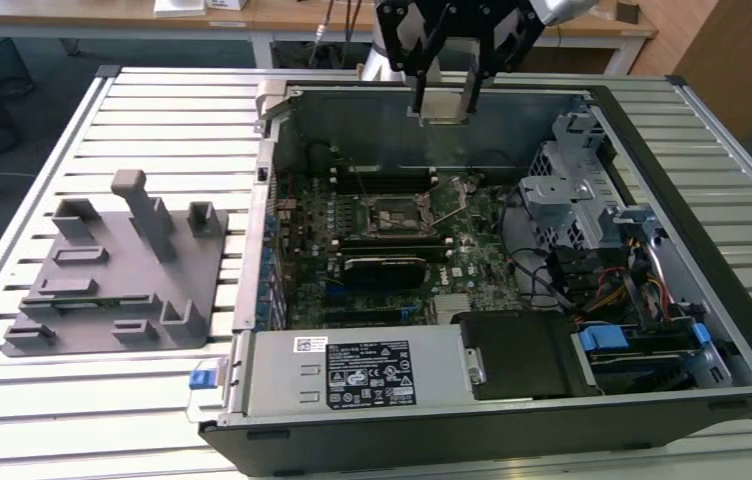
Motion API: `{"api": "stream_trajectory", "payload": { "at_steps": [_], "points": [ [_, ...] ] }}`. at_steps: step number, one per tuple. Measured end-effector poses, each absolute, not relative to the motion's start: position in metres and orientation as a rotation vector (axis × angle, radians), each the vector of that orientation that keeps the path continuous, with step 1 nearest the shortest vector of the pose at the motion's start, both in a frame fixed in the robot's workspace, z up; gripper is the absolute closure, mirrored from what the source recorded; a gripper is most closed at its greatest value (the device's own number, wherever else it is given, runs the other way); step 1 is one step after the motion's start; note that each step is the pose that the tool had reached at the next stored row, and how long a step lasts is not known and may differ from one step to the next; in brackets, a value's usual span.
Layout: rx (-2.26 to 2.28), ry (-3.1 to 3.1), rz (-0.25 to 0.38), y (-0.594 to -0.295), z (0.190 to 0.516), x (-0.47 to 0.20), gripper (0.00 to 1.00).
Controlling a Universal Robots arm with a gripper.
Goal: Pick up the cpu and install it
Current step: 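Pick up the cpu and move it towards the insertion slot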
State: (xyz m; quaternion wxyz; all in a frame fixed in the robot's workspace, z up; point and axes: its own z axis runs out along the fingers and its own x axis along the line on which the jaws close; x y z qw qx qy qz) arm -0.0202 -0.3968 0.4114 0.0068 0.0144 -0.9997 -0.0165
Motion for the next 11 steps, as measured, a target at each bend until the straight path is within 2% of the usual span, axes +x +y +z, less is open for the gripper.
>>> {"api": "stream_trajectory", "payload": {
  "at_steps": [11],
  "points": [
    [0.045, -3.127, -0.052, -0.3968, 0.4115, -0.024, 0.47]
  ]
}}
